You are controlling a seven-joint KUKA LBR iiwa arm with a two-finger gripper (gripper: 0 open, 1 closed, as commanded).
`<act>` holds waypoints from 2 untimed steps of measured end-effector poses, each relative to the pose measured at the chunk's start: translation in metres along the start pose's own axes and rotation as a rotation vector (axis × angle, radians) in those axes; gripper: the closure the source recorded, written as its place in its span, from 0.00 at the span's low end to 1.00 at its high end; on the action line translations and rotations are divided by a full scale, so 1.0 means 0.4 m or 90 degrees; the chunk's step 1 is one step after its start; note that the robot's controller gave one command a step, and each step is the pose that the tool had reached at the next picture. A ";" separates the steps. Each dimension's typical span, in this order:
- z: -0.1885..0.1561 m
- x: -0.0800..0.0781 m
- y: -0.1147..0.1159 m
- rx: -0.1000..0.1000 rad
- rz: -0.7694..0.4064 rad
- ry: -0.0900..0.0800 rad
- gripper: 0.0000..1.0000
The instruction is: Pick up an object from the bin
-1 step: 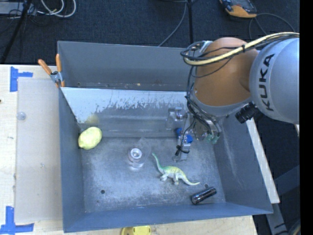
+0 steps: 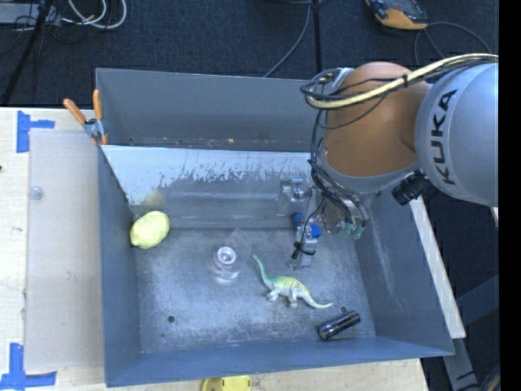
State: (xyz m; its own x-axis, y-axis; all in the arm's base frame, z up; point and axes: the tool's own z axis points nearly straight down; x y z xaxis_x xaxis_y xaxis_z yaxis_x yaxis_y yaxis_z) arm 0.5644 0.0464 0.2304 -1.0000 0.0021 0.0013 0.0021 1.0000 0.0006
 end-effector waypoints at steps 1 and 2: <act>0.066 0.079 -0.052 -0.001 -0.033 -0.004 0.00; 0.149 0.124 -0.074 0.001 -0.094 0.004 0.00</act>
Offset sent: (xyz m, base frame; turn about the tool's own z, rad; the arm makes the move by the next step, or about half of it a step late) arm -0.0433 -0.0243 -0.0715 -0.1747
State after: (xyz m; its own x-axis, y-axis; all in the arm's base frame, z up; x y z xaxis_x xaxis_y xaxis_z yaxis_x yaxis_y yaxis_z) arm 0.5148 0.0169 0.1709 -0.9894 -0.1449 0.0073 -0.1449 0.9894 -0.0006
